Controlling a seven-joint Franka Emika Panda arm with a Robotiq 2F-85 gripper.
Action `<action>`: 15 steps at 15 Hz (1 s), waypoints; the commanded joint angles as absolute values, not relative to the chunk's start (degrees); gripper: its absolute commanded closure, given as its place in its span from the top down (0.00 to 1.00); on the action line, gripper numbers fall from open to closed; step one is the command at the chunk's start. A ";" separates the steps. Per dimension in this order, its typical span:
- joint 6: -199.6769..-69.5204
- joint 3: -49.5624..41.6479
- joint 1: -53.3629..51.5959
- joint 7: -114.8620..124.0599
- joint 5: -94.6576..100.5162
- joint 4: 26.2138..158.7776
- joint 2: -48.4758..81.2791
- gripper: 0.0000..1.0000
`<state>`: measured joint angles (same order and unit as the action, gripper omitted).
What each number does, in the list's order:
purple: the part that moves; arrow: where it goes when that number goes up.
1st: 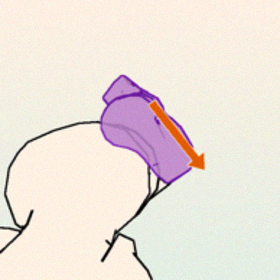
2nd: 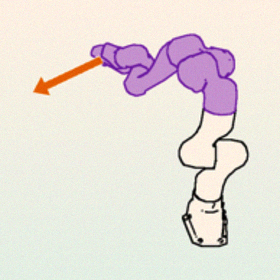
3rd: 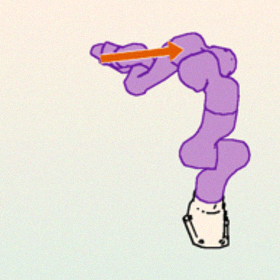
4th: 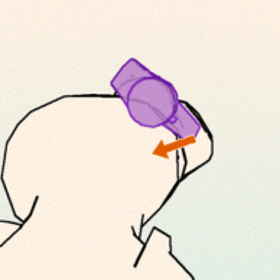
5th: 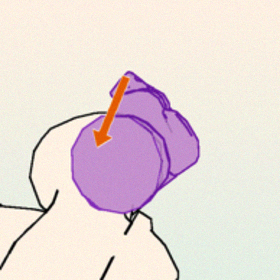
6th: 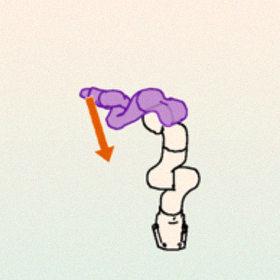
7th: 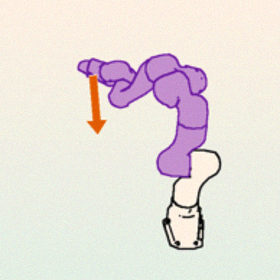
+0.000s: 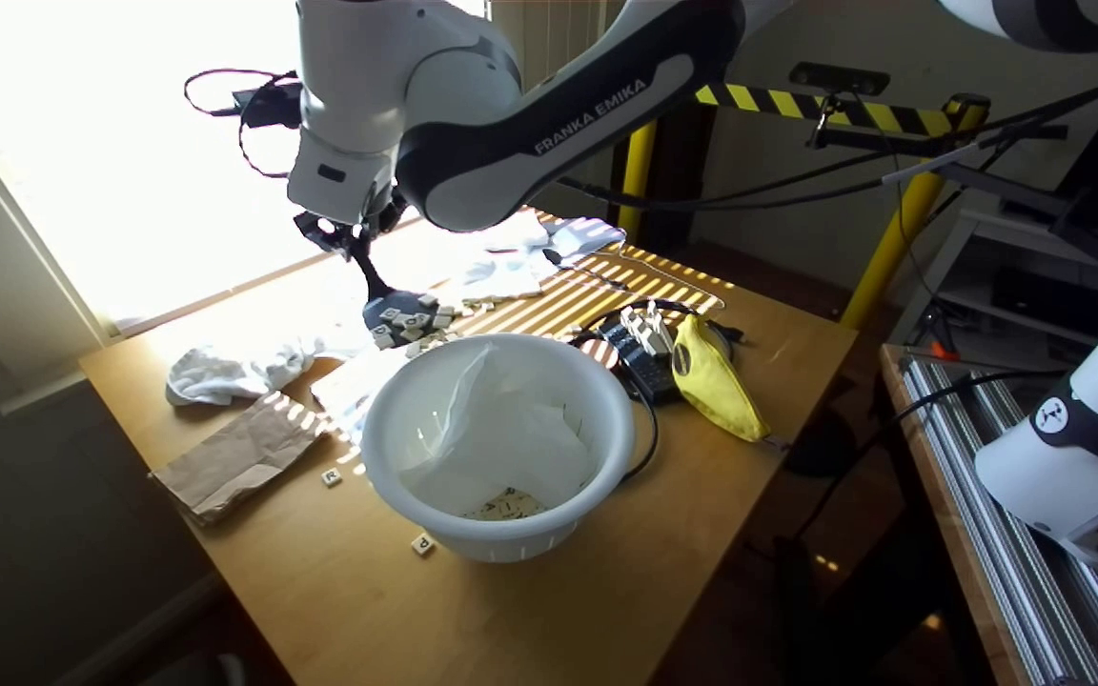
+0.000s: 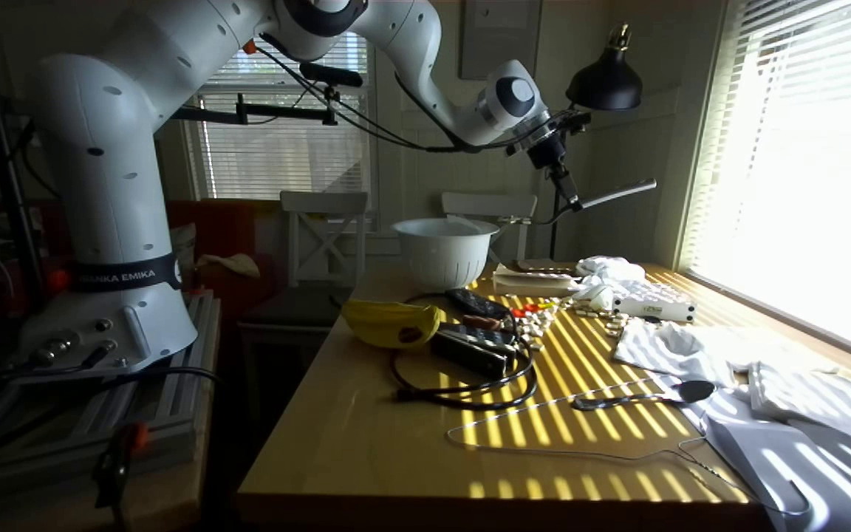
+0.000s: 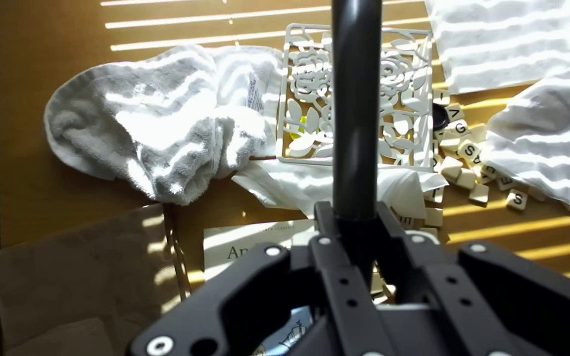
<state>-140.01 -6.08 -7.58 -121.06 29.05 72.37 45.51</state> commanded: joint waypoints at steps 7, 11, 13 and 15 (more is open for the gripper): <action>-141.63 -5.58 -14.10 -115.14 43.51 84.82 36.08 0.06; -145.47 -4.93 -17.30 -109.00 55.48 90.77 33.03 0.06; -147.32 -5.10 -18.81 -103.73 63.84 94.06 31.17 0.06; -151.97 -10.11 -23.42 -96.94 72.38 97.74 29.32 0.06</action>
<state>-146.60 -5.36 -18.99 -105.54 61.16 89.81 34.77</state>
